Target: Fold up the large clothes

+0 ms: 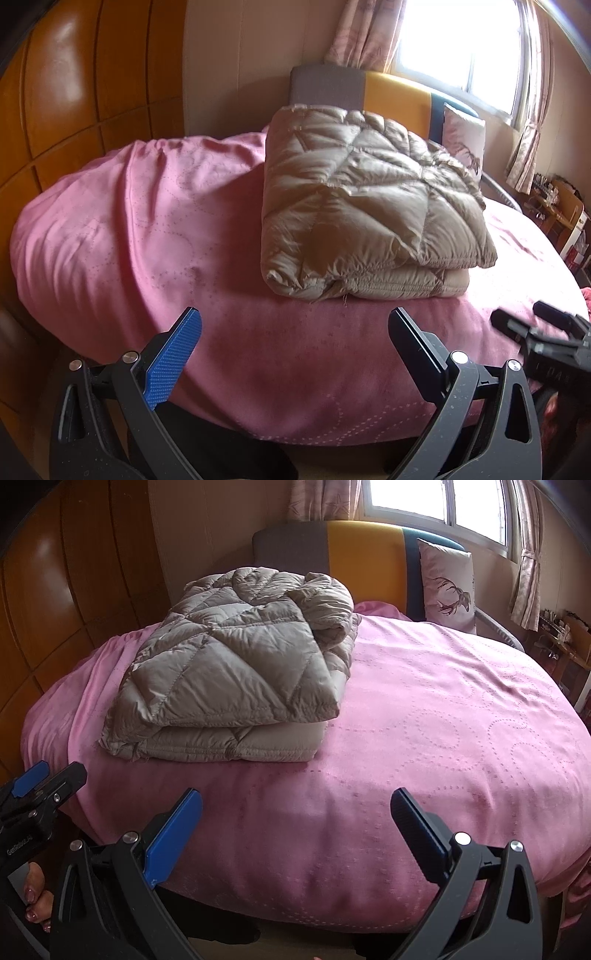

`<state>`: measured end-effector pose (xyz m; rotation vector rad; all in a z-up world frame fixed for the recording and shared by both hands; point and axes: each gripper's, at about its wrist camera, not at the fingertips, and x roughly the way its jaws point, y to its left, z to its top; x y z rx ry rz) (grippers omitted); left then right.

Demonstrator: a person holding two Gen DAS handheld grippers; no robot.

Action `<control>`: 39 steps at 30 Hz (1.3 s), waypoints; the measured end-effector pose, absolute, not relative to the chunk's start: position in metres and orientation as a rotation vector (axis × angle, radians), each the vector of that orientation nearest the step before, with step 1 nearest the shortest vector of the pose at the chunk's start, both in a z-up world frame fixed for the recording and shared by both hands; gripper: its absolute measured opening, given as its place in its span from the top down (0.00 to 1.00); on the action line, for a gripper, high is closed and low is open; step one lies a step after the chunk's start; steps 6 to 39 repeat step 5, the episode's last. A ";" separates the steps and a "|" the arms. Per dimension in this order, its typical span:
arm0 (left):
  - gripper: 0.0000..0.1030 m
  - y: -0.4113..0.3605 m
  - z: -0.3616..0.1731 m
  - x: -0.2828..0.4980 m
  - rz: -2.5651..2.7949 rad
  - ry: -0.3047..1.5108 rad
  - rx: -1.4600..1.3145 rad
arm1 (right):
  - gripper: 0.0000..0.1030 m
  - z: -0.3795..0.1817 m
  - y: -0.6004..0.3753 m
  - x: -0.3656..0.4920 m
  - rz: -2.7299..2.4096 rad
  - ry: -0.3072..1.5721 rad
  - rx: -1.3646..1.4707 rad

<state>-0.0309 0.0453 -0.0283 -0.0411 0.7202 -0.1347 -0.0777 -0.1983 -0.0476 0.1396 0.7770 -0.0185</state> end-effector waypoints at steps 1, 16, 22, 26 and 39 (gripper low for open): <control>0.03 0.046 -0.030 -0.029 -0.133 0.732 -0.042 | 0.02 -0.049 -0.208 -0.072 -0.031 0.779 0.151; 0.03 0.054 -0.034 -0.021 -0.100 0.766 -0.057 | 0.02 -0.056 -0.272 -0.028 -0.175 0.794 0.185; 0.03 0.054 -0.034 -0.021 -0.100 0.766 -0.057 | 0.02 -0.056 -0.272 -0.028 -0.175 0.794 0.185; 0.03 0.054 -0.034 -0.021 -0.100 0.766 -0.057 | 0.02 -0.056 -0.272 -0.028 -0.175 0.794 0.185; 0.03 0.054 -0.034 -0.021 -0.100 0.766 -0.057 | 0.02 -0.056 -0.272 -0.028 -0.175 0.794 0.185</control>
